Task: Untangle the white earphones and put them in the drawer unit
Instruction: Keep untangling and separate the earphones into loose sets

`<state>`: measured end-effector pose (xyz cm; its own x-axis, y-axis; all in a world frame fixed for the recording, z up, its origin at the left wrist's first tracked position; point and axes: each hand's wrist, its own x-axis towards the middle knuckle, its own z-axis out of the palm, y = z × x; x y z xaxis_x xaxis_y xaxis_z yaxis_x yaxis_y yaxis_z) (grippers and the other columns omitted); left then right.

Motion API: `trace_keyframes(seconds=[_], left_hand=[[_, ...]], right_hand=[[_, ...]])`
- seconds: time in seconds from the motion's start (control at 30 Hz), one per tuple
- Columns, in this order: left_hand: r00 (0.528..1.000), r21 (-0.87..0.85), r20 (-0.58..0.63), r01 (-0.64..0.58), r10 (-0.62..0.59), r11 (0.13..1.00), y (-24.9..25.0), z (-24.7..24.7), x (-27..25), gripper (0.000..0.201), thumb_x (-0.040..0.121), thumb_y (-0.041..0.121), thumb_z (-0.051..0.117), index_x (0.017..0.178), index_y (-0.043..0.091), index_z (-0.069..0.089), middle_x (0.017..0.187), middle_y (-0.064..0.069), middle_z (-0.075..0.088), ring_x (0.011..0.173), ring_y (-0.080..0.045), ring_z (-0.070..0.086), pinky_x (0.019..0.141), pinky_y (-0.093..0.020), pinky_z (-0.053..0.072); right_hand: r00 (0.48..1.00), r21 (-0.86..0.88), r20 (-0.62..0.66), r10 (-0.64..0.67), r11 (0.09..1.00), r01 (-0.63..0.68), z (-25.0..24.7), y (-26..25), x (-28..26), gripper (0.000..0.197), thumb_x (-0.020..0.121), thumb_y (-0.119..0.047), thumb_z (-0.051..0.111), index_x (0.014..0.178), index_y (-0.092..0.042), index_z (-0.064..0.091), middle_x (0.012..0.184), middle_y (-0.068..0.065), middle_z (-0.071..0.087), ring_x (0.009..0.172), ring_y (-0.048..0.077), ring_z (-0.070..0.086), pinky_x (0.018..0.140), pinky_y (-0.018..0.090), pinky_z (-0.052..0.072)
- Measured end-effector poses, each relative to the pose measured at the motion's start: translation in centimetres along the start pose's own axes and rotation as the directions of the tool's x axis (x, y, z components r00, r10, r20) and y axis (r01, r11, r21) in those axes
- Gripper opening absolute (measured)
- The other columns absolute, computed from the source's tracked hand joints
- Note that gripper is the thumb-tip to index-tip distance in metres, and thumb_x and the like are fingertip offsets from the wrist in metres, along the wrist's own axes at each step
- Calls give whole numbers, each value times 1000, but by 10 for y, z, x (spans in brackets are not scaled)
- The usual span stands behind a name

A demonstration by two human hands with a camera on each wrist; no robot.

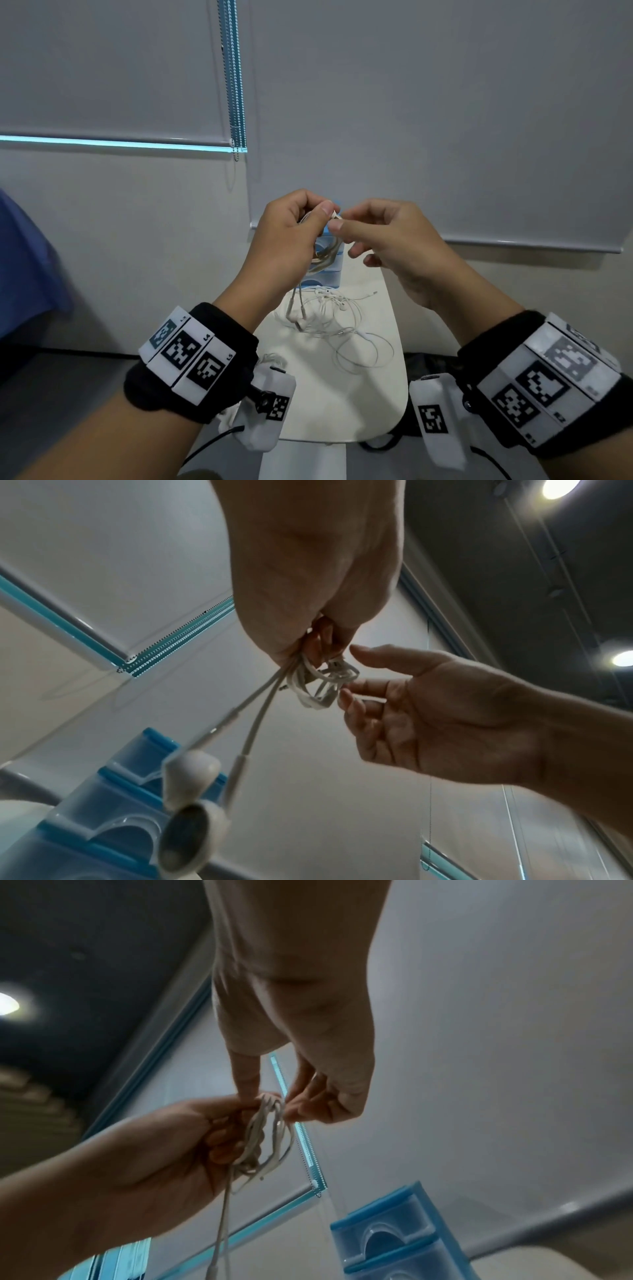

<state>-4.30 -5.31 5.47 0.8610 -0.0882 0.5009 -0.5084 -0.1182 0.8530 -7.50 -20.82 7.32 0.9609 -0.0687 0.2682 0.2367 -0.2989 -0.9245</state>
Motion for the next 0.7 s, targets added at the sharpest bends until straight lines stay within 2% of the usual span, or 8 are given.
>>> trace_keyframes(seconds=[0.07, 0.13, 0.23, 0.33, 0.4, 0.5, 0.6, 0.7], left_hand=[[1000, 10, 1, -13, 13, 1000, -1, 0, 0, 19, 104, 24, 60, 95, 16, 74, 75, 9, 69, 68, -6, 61, 66, -29, 50], [1000, 36, 0, -13, 13, 999, -1, 0, 0, 19, 104, 25, 59, 95, 17, 74, 67, 18, 62, 58, 1, 55, 61, -21, 43], [1000, 26, 4, -17, 17, 1000, -3, -1, 1, 20, 104, 24, 60, 91, 17, 74, 72, 14, 65, 61, 0, 54, 65, -26, 42], [1000, 17, 18, -9, 8, 1000, -1, -1, 1, 20, 104, 22, 60, 90, 16, 73, 75, 8, 68, 61, -2, 56, 64, -25, 43], [1000, 25, 31, -2, 1, 1000, 0, -1, 1, 20, 103, 22, 60, 89, 15, 73, 76, 5, 70, 62, -5, 57, 65, -27, 45], [998, 14, 56, 6, -7, 1000, -1, -6, 3, 21, 103, 23, 61, 88, 15, 73, 78, -1, 71, 67, -12, 60, 67, -34, 50], [996, 11, 85, 6, -7, 1000, 0, -12, 3, 21, 103, 24, 62, 88, 14, 73, 69, 4, 64, 57, -8, 52, 59, -26, 43], [993, 4, 115, 5, -5, 1000, 2, -13, 1, 20, 104, 24, 61, 93, 12, 73, 62, 5, 51, 53, -12, 39, 52, -25, 33]], right_hand=[[988, -68, -96, -121, 991, 115, 2, 1, 1, 25, 76, -27, 88, 90, -19, 69, 83, 10, 69, 65, 15, 62, 60, 28, 45], [956, -135, -119, -270, 958, 254, 0, -1, 1, 20, 77, -16, 85, 85, -19, 67, 75, 4, 62, 63, 13, 54, 59, 26, 45], [910, -380, 62, -409, 834, 401, -4, -4, -1, 12, 82, -13, 79, 84, -24, 74, 77, -6, 56, 64, 8, 48, 63, 24, 42], [894, -602, 219, -391, 667, 439, -1, -1, -2, 7, 86, -24, 77, 89, -30, 78, 82, -6, 50, 69, 6, 46, 63, 27, 32], [885, -618, 250, -392, 639, 458, 0, 0, -2, 8, 88, -22, 75, 88, -29, 77, 82, -7, 47, 70, 4, 45, 62, 22, 29], [899, -423, 227, -374, 794, 437, -3, 0, -3, 9, 92, -15, 73, 87, -22, 72, 81, -8, 47, 67, 3, 44, 64, 14, 33], [927, 0, 279, -250, 965, 261, -10, -2, -5, 9, 99, -17, 60, 91, -16, 63, 76, -8, 49, 68, 9, 40, 63, 21, 35], [925, 296, 348, -151, 954, 45, -15, -6, -5, 7, 91, -21, 53, 91, -15, 56, 76, -2, 46, 67, 11, 41, 62, 26, 32]])
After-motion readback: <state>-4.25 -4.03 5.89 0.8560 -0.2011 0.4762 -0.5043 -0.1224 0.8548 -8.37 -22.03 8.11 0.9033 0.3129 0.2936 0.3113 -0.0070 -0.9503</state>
